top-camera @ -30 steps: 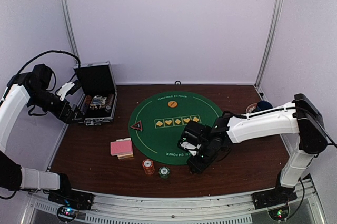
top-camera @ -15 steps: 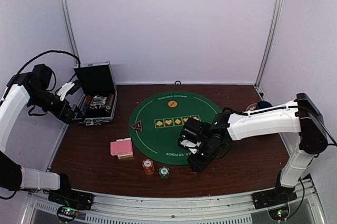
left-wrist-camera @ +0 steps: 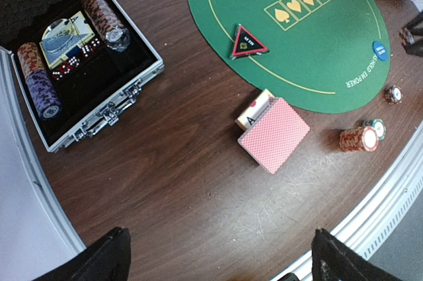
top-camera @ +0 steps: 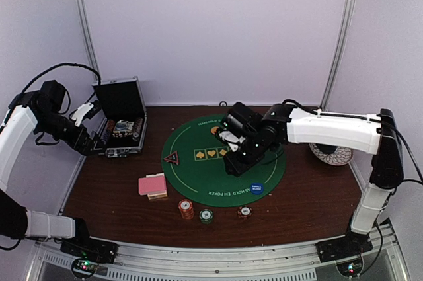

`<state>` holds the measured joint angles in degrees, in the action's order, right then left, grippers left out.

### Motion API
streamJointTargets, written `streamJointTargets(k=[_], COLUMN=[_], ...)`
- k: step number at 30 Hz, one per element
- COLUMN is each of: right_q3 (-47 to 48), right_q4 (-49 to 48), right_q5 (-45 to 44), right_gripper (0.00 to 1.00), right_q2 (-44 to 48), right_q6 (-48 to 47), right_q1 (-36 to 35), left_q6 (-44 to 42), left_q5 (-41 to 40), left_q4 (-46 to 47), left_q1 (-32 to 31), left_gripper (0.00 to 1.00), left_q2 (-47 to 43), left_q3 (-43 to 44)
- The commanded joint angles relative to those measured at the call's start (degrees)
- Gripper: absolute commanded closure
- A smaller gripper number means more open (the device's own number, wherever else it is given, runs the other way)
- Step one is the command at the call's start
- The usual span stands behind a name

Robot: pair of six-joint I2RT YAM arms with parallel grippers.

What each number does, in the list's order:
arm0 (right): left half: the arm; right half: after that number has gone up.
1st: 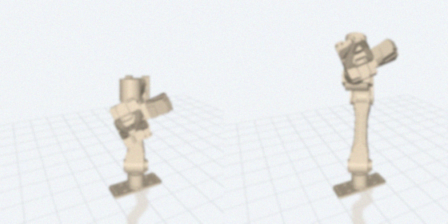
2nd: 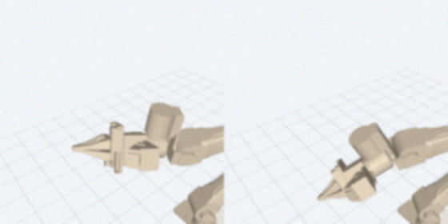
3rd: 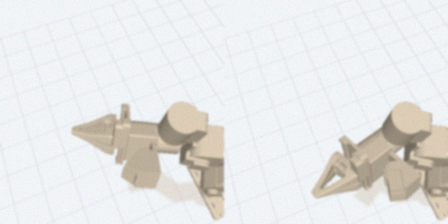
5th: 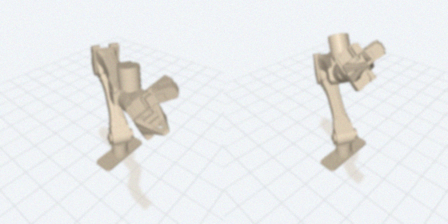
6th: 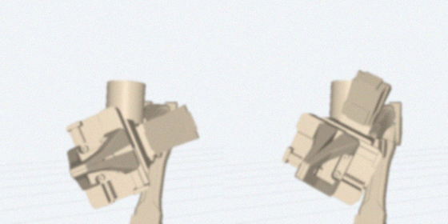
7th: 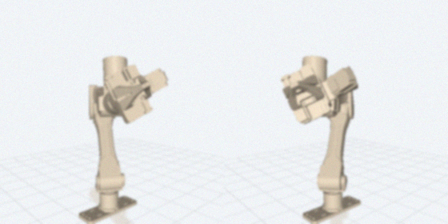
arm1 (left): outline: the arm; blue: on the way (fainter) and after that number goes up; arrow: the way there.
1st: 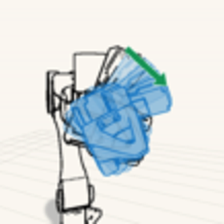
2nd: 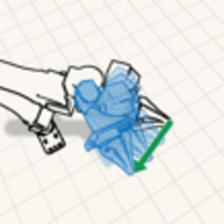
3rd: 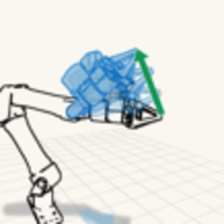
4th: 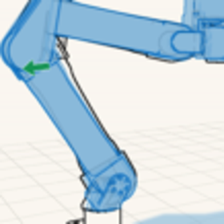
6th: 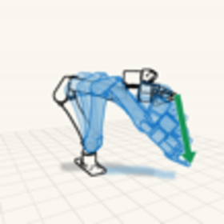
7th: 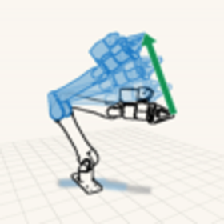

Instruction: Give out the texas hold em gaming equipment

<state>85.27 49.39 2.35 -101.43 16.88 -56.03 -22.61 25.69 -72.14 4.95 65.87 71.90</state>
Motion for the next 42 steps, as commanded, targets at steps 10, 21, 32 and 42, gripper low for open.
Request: streamJointTargets(k=[10,21,32,42], right_q3=[38.0,53.2,56.6,58.2], right_q4=[-2.0,-3.2,-4.0,-3.9], right_q5=[-6.4,-3.2,-0.2,0.7], right_gripper=[0.66,0.67,0.64,0.35], right_q2=[-33.7,-46.7,-51.6,-52.8], right_q6=[-3.7,-2.6,-1.3,-0.4], right_q1=[17.0,22.4,24.0,24.8], left_q6=[-0.8,-1.2,-1.3,-1.0], left_q5=[1.1,0.9,0.4,-0.4], left_q4=[-0.4,-0.4,-0.4,-0.4], left_q1=[0.3,0.3,0.3,0.3], left_gripper=[0.02,0.02,0.02,0.02], left_q2=[-1.3,-0.9,-0.4,-0.4], left_q3=[-0.5,-1.2,-1.2,-1.0])
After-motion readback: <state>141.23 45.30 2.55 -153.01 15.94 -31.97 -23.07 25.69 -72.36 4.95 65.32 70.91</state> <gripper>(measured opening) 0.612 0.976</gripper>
